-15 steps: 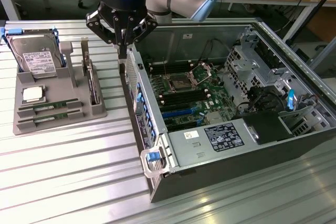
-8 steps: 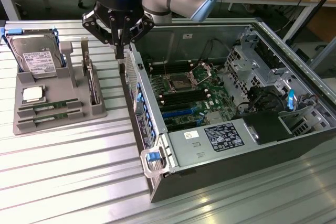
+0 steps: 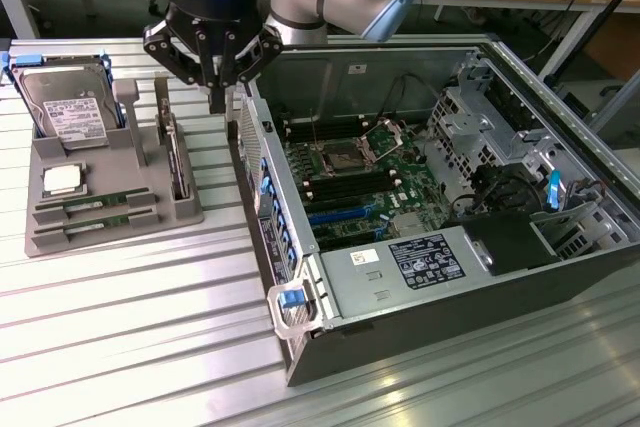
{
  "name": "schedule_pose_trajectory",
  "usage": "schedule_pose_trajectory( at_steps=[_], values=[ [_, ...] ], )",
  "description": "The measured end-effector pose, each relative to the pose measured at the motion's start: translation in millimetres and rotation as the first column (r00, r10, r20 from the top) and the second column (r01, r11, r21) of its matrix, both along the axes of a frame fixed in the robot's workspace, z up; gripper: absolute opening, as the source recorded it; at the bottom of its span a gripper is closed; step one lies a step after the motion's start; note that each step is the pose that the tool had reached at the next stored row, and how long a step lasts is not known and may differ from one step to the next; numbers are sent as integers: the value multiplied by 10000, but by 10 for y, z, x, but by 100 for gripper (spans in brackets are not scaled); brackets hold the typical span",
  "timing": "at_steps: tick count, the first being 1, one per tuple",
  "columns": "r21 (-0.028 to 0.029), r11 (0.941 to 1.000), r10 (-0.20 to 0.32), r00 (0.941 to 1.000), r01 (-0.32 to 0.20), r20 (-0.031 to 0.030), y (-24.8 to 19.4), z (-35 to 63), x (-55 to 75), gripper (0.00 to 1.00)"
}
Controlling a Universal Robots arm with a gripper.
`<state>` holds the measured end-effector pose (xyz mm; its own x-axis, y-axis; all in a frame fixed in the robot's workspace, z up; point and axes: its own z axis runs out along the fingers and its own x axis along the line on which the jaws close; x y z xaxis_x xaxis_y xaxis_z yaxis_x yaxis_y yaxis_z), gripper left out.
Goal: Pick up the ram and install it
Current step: 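Reach for the ram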
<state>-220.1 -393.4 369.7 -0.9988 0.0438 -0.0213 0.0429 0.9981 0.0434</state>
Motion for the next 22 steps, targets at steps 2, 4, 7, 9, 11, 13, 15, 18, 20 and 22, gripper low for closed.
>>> schedule_pose_trajectory(
  at_steps=[2, 4, 7, 9, 11, 13, 15, 18, 20, 22],
  values=[
    [0, 10000, 0, 10000, 0, -1, 0, 0, -21, 11],
    [0, 10000, 0, 10000, 0, 0, 0, 0, -60, 11],
    [0, 10000, 0, 10000, 0, -1, 0, 0, -87, 11],
    [0, 10000, 0, 10000, 0, -1, 0, 0, -103, 11],
    [0, 10000, 0, 10000, 0, 0, 0, 0, -123, 11],
    [0, 10000, 0, 10000, 0, 0, 0, 0, -147, 11],
    [0, 10000, 0, 10000, 0, 0, 0, 0, -159, 11],
    [0, 10000, 0, 10000, 0, -1, 0, 0, -200, 11],
    [0, 10000, 0, 10000, 0, 0, 0, 0, -225, 11],
    [0, 10000, 0, 10000, 0, 0, 0, 0, -241, 11]
  ],
)
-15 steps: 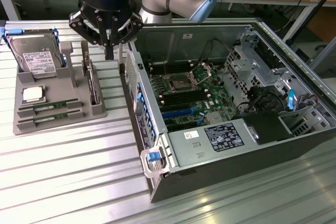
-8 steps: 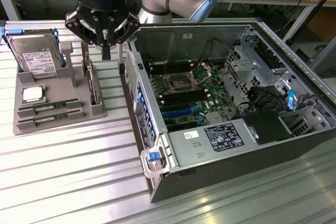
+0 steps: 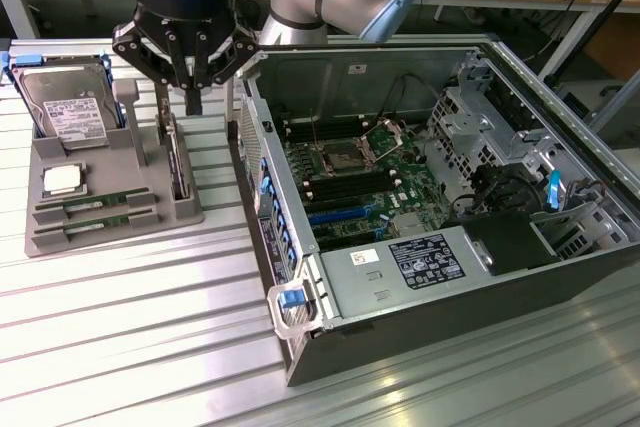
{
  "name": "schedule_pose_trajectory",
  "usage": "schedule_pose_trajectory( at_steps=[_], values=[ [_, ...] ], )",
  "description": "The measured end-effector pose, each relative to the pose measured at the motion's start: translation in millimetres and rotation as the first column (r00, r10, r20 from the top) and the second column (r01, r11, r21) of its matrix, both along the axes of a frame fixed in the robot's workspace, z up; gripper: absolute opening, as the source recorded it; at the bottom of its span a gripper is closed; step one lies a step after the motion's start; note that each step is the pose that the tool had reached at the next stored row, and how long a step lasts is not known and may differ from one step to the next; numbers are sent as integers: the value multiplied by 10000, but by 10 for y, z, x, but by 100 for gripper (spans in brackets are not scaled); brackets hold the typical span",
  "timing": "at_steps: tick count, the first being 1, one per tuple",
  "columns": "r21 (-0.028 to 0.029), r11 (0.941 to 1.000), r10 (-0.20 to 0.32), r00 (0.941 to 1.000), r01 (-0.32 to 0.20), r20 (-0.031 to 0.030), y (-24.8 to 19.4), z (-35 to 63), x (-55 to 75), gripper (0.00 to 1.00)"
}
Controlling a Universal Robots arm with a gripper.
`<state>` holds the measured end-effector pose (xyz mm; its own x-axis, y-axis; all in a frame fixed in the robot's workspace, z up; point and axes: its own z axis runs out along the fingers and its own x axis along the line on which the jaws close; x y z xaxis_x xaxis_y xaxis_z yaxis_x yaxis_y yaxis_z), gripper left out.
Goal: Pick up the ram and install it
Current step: 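Reach for the ram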
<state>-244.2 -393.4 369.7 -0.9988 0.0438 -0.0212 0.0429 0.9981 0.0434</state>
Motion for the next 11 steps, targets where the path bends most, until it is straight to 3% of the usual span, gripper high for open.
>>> schedule_pose_trajectory(
  at_steps=[11],
  values=[
    [0, 10000, 0, 10000, 0, -1, 0, 0, -115, 11]
  ],
)
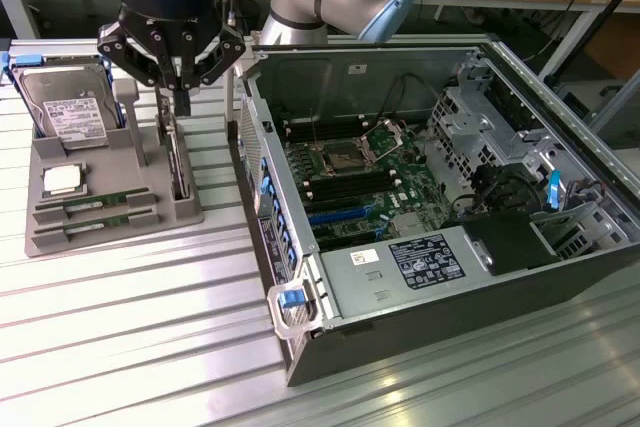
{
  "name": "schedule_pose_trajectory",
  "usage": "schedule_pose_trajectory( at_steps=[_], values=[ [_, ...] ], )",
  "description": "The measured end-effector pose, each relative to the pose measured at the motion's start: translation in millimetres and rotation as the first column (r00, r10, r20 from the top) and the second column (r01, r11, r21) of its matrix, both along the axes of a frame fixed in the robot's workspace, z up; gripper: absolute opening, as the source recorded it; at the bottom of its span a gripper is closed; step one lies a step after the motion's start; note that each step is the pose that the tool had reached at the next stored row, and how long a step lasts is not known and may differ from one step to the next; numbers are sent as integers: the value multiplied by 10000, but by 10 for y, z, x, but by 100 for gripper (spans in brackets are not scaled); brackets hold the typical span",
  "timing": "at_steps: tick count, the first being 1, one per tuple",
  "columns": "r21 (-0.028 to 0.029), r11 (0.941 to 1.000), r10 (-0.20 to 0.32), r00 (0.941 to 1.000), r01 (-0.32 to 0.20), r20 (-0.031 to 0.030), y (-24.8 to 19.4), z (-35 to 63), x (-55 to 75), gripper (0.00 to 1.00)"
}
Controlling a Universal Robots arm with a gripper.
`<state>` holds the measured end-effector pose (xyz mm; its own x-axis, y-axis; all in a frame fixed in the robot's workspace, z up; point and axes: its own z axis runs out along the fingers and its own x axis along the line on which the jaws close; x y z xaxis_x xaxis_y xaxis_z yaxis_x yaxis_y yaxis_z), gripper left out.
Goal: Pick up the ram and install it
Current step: 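Reach for the ram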
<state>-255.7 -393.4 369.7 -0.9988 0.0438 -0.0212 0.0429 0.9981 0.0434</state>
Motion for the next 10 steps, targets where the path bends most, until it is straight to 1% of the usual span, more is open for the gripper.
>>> schedule_pose_trajectory(
  at_steps=[10],
  values=[
    [0, 10000, 0, 10000, 0, 0, 0, 0, -82, 11]
  ],
)
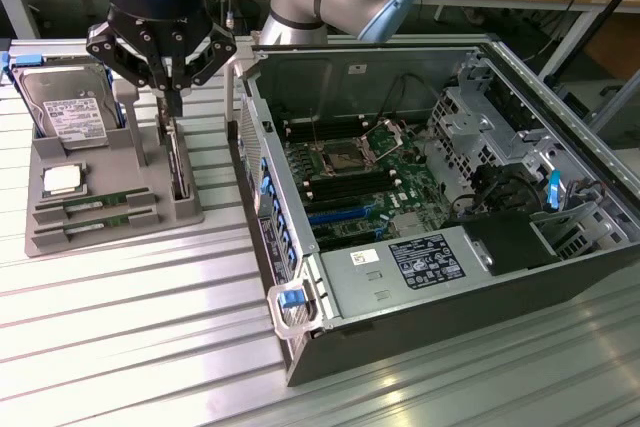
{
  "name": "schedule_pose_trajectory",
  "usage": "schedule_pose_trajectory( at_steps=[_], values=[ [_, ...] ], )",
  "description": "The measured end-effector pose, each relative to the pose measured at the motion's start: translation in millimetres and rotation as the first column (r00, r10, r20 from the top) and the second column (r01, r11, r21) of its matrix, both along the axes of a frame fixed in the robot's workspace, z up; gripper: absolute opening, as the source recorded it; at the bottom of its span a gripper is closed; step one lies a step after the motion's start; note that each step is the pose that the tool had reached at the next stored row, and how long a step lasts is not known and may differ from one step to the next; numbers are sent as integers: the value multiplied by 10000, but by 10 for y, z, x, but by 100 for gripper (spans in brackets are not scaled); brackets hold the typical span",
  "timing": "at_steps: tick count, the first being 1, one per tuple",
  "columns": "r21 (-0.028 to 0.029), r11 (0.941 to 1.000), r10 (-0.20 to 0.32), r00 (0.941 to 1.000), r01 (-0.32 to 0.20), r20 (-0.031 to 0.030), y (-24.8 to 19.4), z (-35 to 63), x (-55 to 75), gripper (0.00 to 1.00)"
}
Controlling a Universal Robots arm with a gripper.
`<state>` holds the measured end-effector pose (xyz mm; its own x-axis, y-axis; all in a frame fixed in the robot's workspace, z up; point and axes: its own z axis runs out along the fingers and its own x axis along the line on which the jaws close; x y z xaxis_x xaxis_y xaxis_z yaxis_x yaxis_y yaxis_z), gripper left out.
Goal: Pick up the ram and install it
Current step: 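Reach for the ram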
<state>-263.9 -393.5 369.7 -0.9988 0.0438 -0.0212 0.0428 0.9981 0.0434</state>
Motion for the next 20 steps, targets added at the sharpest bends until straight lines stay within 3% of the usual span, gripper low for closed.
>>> schedule_pose_trajectory(
  at_steps=[20],
  values=[
    [0, 10000, 0, 10000, 0, -1, 0, 0, -108, 11]
  ],
)
